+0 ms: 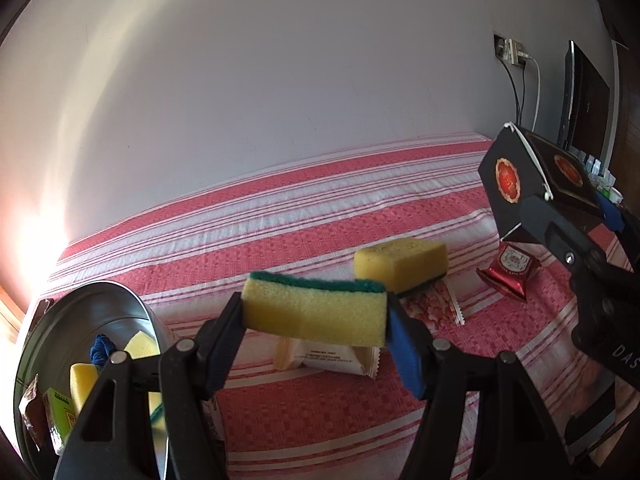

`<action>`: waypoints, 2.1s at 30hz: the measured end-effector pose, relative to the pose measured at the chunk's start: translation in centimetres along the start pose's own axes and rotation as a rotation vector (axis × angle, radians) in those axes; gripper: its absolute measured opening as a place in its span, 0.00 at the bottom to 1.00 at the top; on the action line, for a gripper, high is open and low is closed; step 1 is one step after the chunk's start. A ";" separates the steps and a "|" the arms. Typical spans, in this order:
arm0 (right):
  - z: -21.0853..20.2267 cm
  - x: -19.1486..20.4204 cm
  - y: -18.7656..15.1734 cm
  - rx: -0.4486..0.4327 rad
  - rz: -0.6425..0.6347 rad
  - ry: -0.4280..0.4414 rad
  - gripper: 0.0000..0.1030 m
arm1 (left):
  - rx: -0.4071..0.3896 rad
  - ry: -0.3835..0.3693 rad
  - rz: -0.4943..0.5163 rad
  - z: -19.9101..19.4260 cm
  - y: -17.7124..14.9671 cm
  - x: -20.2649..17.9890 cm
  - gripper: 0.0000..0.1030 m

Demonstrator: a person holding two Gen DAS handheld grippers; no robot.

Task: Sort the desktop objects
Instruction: 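Carry the sponge and black box over the tin with both grippers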

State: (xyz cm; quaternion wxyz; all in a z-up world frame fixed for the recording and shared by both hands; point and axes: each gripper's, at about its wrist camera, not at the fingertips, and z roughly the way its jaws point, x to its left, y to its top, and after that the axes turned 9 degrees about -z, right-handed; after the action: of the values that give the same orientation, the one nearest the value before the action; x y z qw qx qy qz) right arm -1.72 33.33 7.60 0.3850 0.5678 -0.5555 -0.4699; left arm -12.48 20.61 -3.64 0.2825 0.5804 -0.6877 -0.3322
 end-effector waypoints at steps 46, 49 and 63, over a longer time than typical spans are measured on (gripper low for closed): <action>-3.1 0.9 0.4 -0.143 -0.043 -0.033 0.96 | -0.444 0.056 -0.104 -6.3 -2.7 1.8 0.65; -3.4 0.8 0.4 -0.161 -0.043 -0.041 0.96 | -0.455 0.054 -0.116 -6.7 -2.8 2.2 0.65; -4.8 0.7 0.4 -0.237 -0.054 -0.058 0.96 | -0.534 0.042 -0.123 -11.5 -3.9 4.1 0.65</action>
State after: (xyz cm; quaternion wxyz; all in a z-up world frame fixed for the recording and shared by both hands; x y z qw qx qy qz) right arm 2.71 32.17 9.13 0.4205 0.5192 -0.4913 -0.5587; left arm -1.86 14.71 0.41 0.4189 0.5328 -0.5334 -0.5061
